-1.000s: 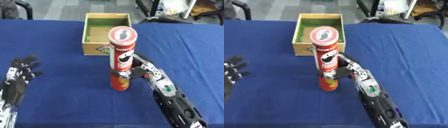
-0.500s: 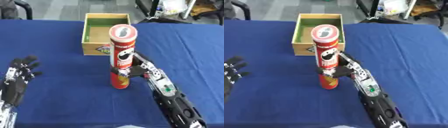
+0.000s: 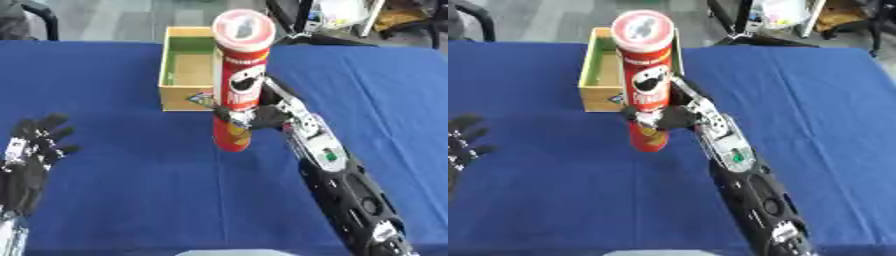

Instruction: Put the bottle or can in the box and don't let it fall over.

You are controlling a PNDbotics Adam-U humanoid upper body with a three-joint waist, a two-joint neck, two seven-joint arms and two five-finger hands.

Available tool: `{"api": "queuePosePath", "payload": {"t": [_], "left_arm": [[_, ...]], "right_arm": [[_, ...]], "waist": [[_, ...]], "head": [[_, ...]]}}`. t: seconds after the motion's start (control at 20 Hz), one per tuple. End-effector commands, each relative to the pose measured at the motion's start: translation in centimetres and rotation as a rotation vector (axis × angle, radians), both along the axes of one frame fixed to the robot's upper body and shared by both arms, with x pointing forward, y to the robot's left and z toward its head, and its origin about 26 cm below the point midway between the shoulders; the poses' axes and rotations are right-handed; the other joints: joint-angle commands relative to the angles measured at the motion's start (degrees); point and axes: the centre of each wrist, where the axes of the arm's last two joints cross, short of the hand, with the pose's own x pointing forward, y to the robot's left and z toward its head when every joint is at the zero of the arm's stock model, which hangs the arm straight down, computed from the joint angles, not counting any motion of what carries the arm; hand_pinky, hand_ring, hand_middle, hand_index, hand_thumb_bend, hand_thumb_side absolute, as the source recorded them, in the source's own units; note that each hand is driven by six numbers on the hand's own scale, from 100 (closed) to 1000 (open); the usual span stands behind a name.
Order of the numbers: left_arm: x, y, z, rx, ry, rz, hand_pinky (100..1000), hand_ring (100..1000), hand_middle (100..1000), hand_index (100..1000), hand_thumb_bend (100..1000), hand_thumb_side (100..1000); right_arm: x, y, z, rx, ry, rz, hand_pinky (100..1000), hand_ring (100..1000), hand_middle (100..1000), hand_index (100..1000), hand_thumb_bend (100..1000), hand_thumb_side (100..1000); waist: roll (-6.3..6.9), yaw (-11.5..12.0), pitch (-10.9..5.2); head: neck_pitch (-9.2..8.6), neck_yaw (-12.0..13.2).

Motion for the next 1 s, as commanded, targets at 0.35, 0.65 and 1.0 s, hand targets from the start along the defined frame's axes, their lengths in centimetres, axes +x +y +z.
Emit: {"api": "queuePosePath", "payload": {"t": [0.35, 0.65, 1.0], "left_arm": [[0.3, -0.3, 0.9, 0.006, -0.031, -0.021, 778, 917, 915, 929, 395, 944], [0.7, -0.9, 1.4, 0.000, -0.052, -0.045, 777, 917, 915, 930, 394, 941], [1.0, -1.4, 1.8, 0.000, -0.063, -0.077, 777, 917, 915, 931, 396, 941]], "right_arm": [[1.4, -0.4, 9.3, -0.006, -0.285, -0.113, 440, 457, 390, 478, 313, 100], [3.7, -0.4, 10.9, -0.023, -0.285, -0.289, 436, 456, 388, 475, 301, 100], [6.0, -1.7, 11.1, 0.014, -0.198, -0.526, 437, 454, 386, 472, 271, 100]], "waist": [[0.86, 2.1, -0.14], [1.36, 5.3, 0.24], [1.54, 9.7, 0.98]], "head": [[-1.21, -4.1], [-1.87, -7.7], [-2.78, -11.8]]}}
